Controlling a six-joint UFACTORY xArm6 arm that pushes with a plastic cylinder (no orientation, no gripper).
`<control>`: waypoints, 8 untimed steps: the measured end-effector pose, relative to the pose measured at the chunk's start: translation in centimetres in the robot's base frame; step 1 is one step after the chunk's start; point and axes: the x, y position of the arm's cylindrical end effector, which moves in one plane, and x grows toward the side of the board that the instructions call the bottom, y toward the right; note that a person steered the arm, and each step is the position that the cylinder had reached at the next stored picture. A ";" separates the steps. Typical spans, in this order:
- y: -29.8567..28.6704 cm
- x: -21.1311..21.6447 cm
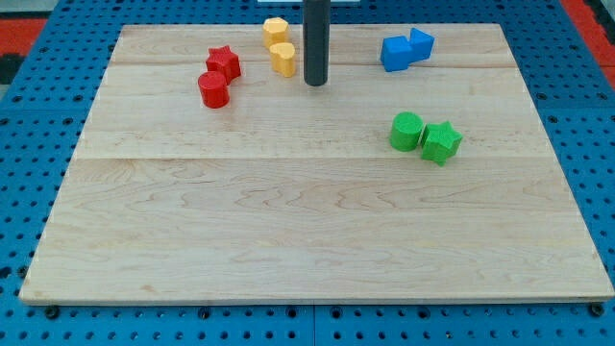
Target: Move your arm closer to the yellow heart
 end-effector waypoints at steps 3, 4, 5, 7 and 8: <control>-1.7 -4.3; 1.9 -0.2; 7.5 2.8; 9.7 4.3; 4.5 3.2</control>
